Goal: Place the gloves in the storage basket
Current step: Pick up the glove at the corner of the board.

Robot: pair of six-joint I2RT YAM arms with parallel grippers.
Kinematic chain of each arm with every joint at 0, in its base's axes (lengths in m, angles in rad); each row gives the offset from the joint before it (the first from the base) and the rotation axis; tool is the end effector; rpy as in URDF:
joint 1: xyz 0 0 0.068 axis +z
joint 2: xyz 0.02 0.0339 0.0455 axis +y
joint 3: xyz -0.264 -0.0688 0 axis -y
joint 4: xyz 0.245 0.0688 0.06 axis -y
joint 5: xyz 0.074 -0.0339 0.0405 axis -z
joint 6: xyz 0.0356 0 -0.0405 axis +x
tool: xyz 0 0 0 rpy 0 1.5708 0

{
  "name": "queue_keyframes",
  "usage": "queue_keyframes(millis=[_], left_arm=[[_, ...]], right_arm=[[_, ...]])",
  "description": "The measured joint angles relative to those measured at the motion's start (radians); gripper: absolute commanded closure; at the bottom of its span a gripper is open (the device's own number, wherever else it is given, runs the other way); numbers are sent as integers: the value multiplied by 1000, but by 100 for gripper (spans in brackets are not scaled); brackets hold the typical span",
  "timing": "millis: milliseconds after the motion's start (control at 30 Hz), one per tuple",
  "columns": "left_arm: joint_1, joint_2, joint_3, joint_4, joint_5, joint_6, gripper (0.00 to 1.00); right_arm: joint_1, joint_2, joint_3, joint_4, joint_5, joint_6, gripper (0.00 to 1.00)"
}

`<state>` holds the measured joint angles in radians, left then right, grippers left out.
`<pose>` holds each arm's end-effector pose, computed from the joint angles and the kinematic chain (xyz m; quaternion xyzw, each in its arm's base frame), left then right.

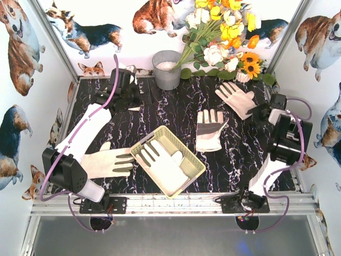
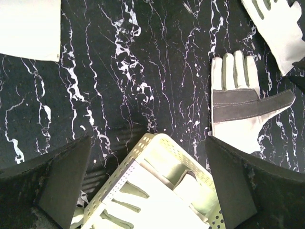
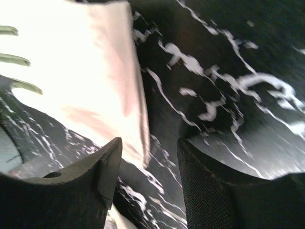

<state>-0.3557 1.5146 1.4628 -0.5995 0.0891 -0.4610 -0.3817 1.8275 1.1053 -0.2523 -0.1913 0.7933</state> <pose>0.3176 -0.1214 0.3580 -0.0274 0.8951 -0.2127 0.3910 0.3475 -0.1322 0.1618 0.5041 0.8075 0.1491 0.2676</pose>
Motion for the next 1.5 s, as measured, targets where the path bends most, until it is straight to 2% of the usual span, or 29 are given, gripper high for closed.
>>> queue_keyframes(millis=[200, 467, 600, 767, 800, 1000, 1133, 1267, 1500], left_arm=[[0, 0, -11, -6, 0, -44, 0], [0, 1, -16, -3, 4, -67, 0], [0, 23, -2, -3, 14, -67, 0], [0, 65, 30, -3, 31, -67, 0], [0, 70, 35, -3, 34, -67, 0], [0, 79, 61, -1, 44, -82, 0], [0, 92, 71, 35, 55, -135, 0], [-5, 130, 72, 110, 72, -247, 0], [-42, 253, 66, 328, 142, -529, 0]], right_arm=[[-6, 120, 121, 22, -76, 42, 51], [-6, 158, 138, 29, -108, 105, 60], [-6, 162, 138, 29, -112, 118, 71], [-6, 171, 130, 56, -145, 124, 98], [-6, 171, 122, 76, -159, 127, 100], [-6, 147, 19, 205, -230, 187, 100], [-6, 70, -62, 270, -258, 283, 100], [-5, -47, -109, 312, -270, 375, 100], [22, -270, -186, 364, -259, 498, 100]])
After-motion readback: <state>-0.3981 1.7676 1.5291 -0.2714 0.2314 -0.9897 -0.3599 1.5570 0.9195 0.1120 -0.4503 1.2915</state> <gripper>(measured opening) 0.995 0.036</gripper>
